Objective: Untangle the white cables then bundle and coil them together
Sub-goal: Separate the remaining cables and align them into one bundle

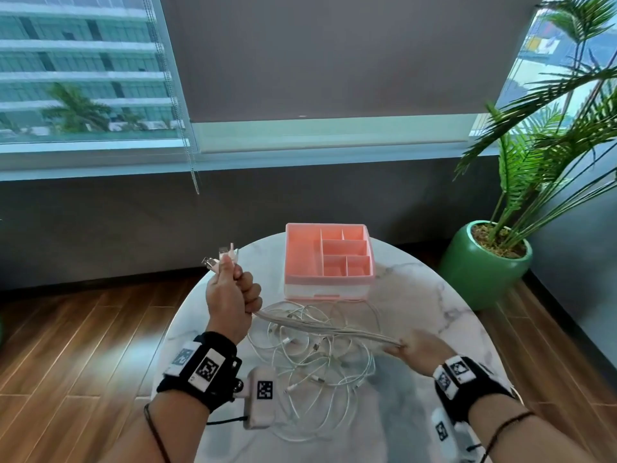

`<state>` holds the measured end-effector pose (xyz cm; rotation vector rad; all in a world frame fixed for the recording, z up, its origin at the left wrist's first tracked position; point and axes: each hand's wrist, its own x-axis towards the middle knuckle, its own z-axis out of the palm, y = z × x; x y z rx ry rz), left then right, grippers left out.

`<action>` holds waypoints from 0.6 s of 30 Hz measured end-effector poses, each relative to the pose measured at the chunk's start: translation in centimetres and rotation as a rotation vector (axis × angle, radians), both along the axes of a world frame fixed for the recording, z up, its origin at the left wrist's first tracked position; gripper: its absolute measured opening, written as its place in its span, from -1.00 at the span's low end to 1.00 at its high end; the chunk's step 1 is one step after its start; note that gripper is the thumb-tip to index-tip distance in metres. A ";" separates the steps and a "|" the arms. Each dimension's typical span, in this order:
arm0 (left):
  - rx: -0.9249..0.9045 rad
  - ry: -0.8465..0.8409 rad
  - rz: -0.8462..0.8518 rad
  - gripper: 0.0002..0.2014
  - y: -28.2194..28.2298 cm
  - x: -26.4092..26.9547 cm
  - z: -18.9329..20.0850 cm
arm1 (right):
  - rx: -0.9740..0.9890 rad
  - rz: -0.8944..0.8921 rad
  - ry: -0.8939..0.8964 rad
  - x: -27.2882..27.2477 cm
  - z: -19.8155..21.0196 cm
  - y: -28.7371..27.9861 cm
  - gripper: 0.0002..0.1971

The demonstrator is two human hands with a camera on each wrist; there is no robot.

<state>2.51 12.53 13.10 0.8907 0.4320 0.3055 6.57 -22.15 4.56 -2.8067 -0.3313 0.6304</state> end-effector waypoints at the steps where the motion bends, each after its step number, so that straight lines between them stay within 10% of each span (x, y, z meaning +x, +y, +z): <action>1: 0.000 0.004 0.004 -0.54 0.5 -0.1 -0.2 | -0.057 -0.018 0.002 -0.1 -0.4 -2.1 -0.47; 12: -0.004 0.105 -0.144 -0.55 -1.6 -0.8 -3.2 | -0.271 -0.349 -0.408 1.3 7.1 -16.0 -0.52; 18: 0.042 0.130 -0.121 -0.54 -0.5 -1.1 -3.5 | -0.288 -0.360 -0.106 0.0 -0.2 -15.8 -0.75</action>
